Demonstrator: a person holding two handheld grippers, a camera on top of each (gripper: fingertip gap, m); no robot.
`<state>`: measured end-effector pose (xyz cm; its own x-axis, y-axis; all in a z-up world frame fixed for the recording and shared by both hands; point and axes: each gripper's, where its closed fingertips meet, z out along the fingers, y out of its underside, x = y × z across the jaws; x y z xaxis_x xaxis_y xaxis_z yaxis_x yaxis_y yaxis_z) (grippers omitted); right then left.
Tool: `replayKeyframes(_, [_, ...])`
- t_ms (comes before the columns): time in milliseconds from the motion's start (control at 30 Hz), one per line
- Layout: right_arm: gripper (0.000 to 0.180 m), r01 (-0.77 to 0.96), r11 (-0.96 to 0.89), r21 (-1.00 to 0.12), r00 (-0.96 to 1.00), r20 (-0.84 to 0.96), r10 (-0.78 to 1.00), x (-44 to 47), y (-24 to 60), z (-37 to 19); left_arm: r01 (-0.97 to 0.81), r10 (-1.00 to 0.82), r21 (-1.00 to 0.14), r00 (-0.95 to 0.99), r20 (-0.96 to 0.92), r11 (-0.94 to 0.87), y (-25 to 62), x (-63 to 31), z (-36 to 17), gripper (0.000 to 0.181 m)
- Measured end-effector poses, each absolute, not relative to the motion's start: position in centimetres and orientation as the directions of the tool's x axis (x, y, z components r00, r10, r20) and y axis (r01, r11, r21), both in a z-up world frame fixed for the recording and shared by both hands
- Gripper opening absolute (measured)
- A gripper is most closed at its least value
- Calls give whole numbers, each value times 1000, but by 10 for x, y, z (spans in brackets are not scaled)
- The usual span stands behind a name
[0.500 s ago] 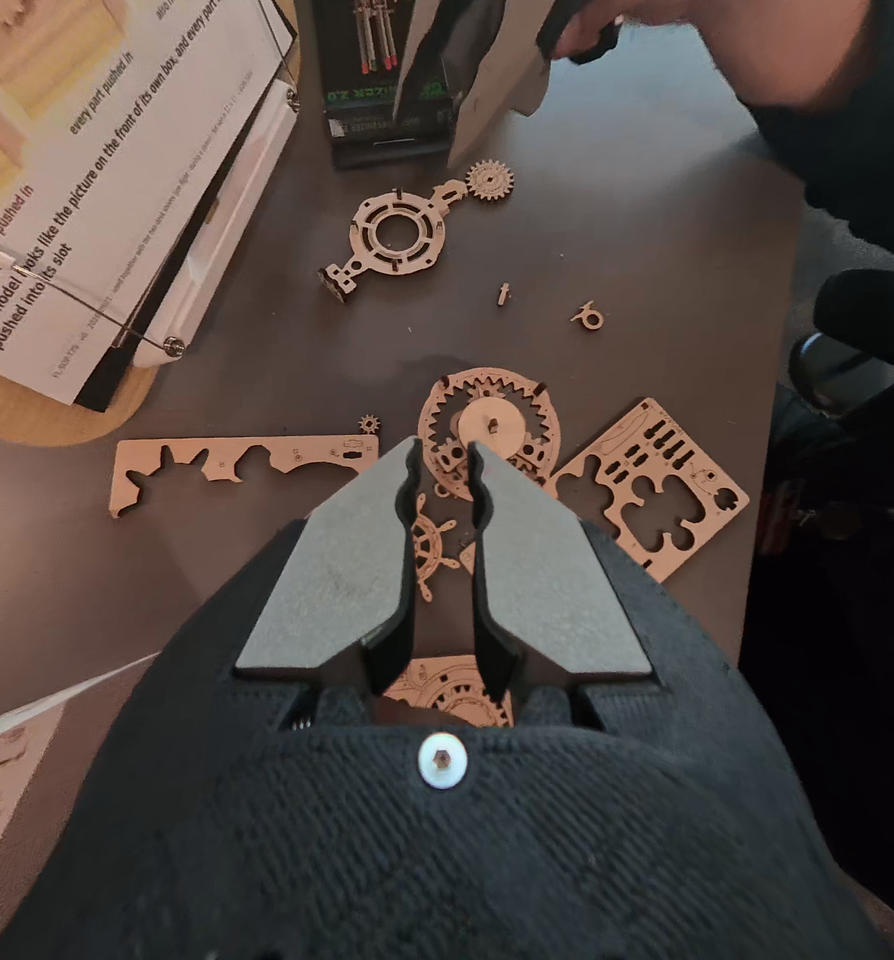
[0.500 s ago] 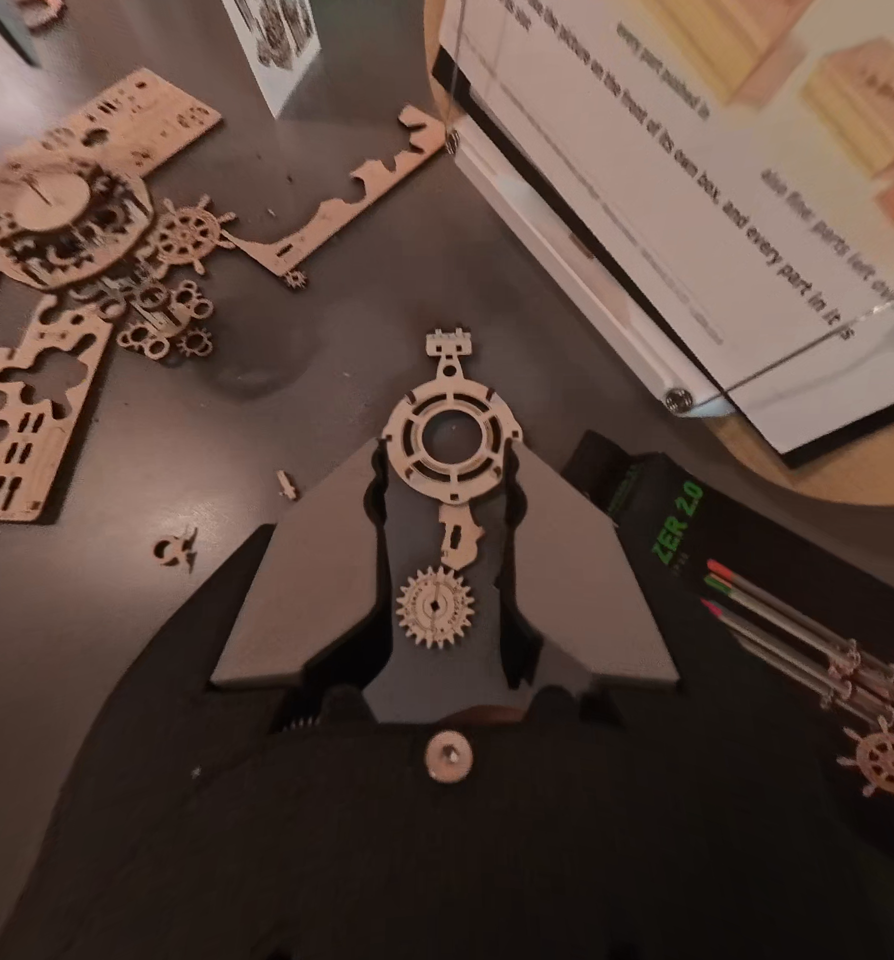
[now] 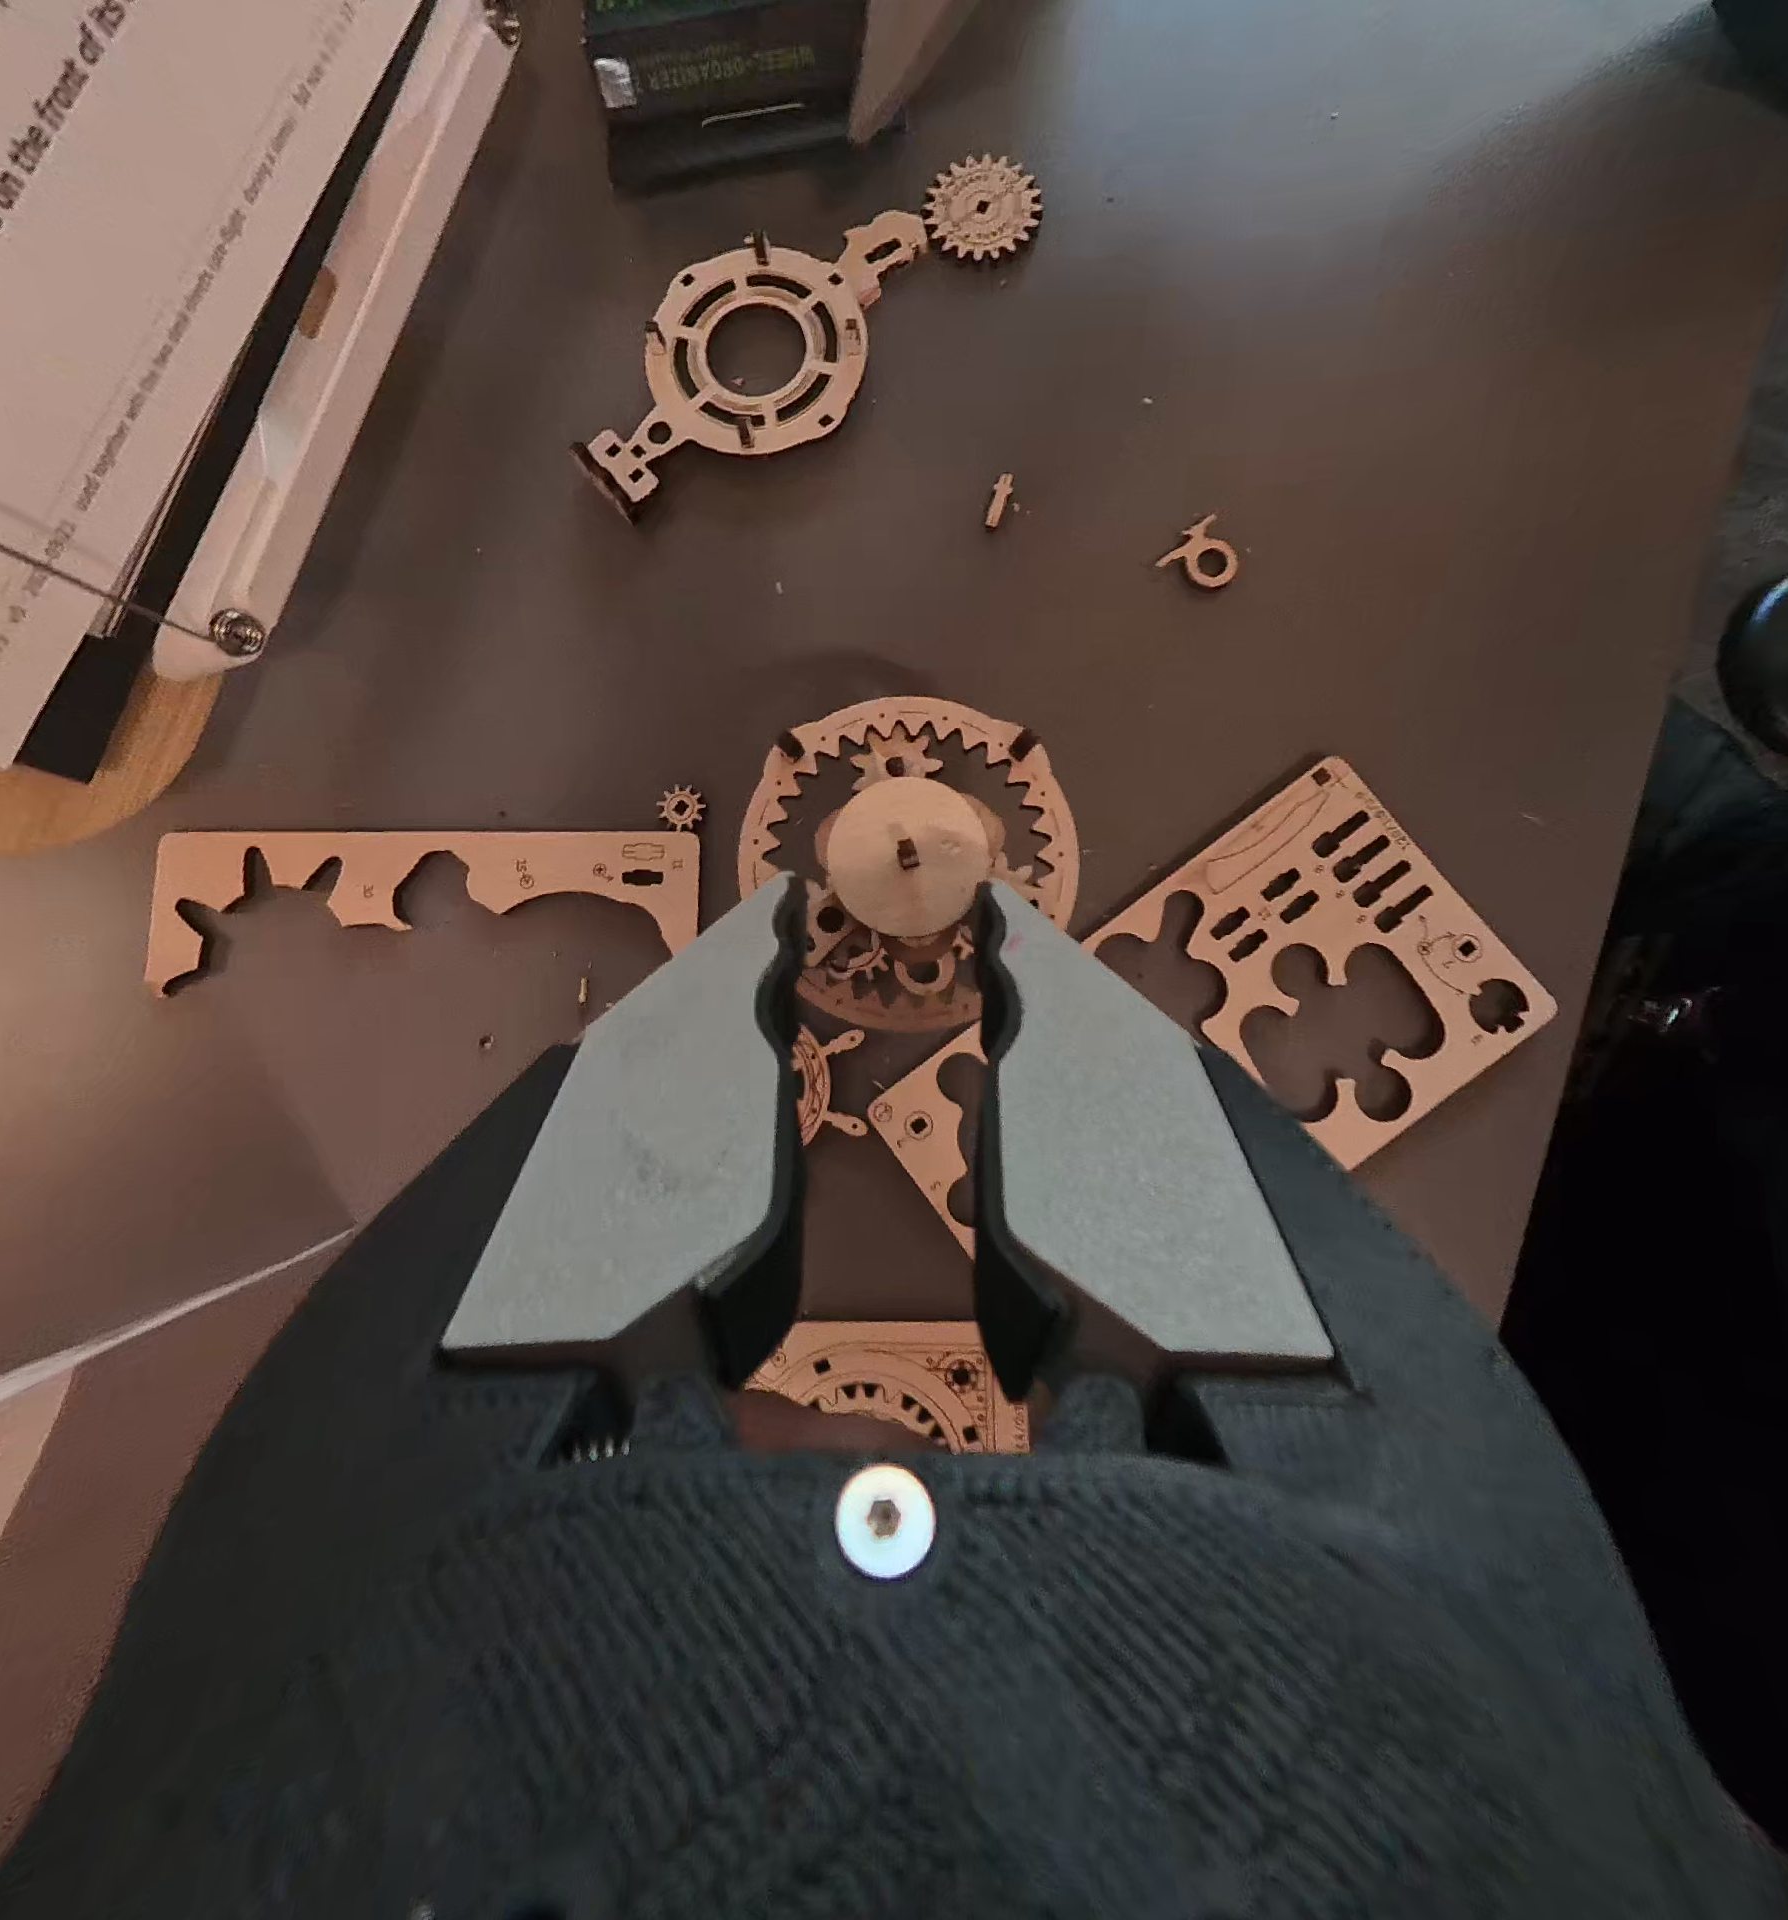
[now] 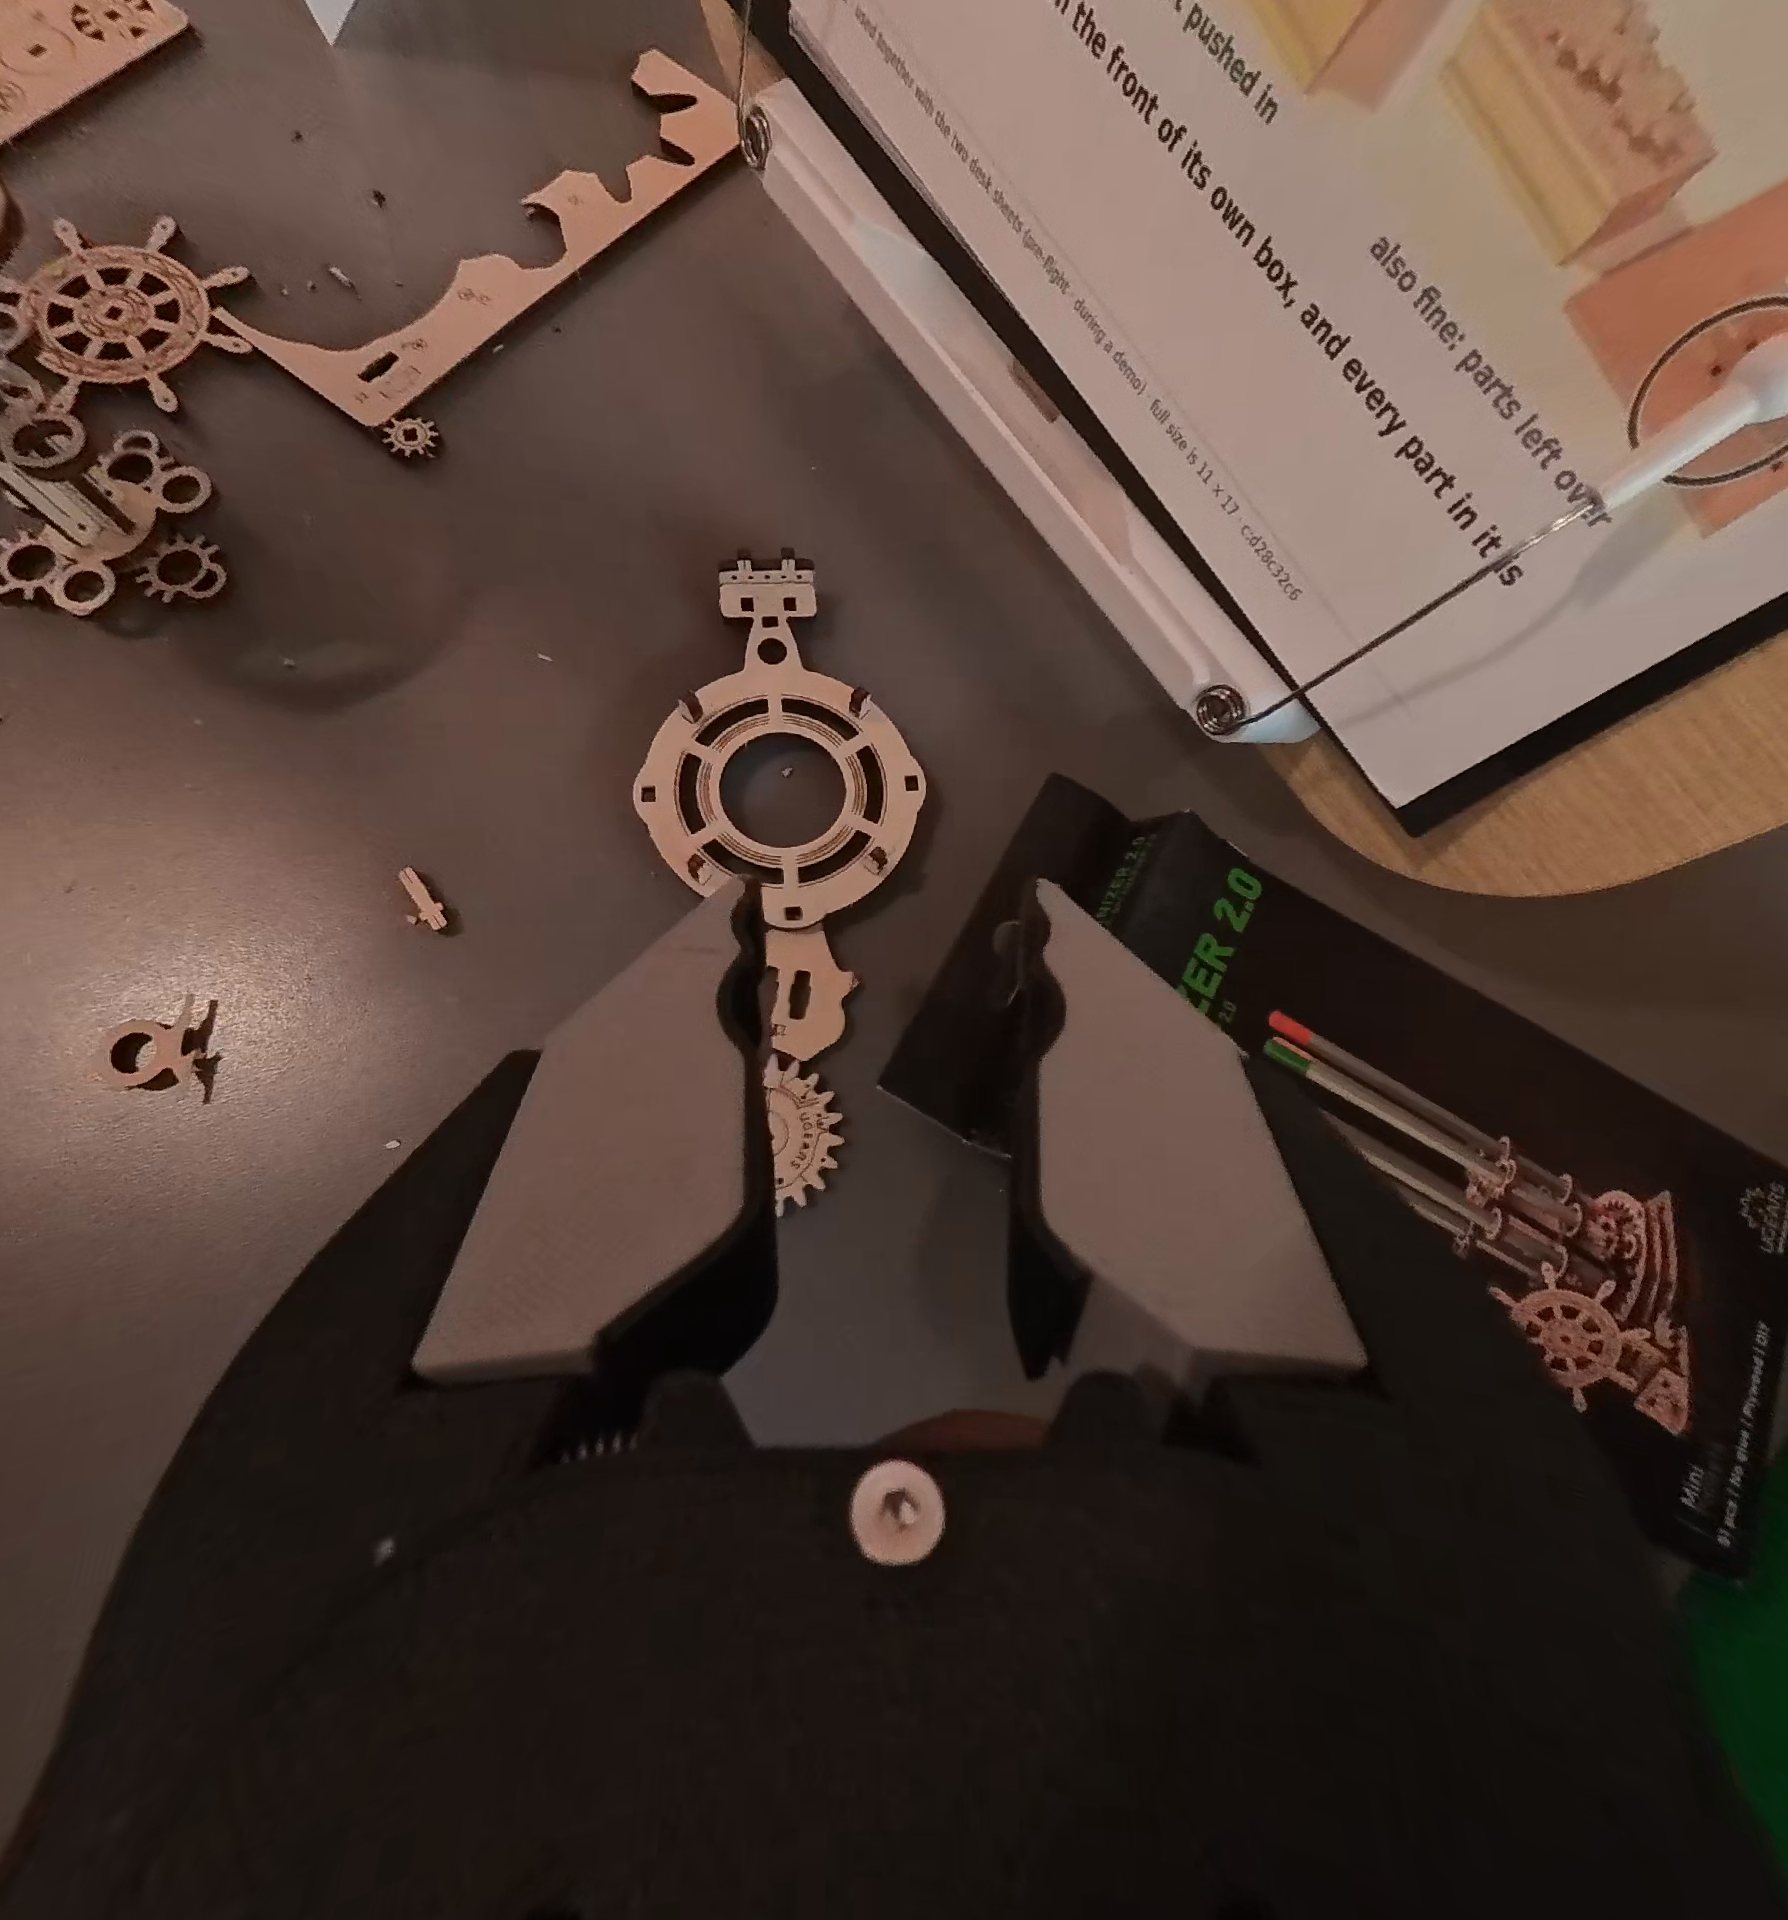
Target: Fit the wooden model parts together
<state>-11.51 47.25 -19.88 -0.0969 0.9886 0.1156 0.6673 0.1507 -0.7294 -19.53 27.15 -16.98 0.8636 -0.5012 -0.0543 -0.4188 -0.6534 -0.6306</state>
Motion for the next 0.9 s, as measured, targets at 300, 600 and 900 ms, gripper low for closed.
replayKeyframes(300, [44, 680, 217, -700, -78, 225, 971, -104, 478, -203, -339, -379, -617, 923, -71, -710, 257, -210, -153, 49])
replayKeyframes(600, [49, 681, 218, -699, -94, 211, 973, -98, 475, -207, -267, -297, -619, 953, -56, -739, 249, -228, -158, 50])
replayKeyframes(900, [59, 625, 89, -776, -89, 42, 995, -83, 481, -196, -223, -406, -762, 912, 56, -607, 259, -217, -179, 62])
